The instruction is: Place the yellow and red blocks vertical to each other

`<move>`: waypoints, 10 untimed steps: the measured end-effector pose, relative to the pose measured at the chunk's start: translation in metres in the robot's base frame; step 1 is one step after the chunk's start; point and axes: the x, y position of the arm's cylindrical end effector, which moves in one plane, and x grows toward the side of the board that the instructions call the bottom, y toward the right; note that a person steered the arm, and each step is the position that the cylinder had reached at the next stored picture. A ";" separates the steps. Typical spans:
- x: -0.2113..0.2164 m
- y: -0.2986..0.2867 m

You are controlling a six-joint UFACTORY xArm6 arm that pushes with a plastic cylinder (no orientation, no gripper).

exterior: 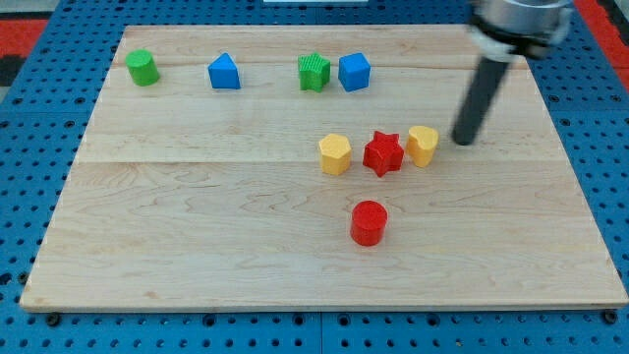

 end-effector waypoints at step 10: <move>0.108 -0.048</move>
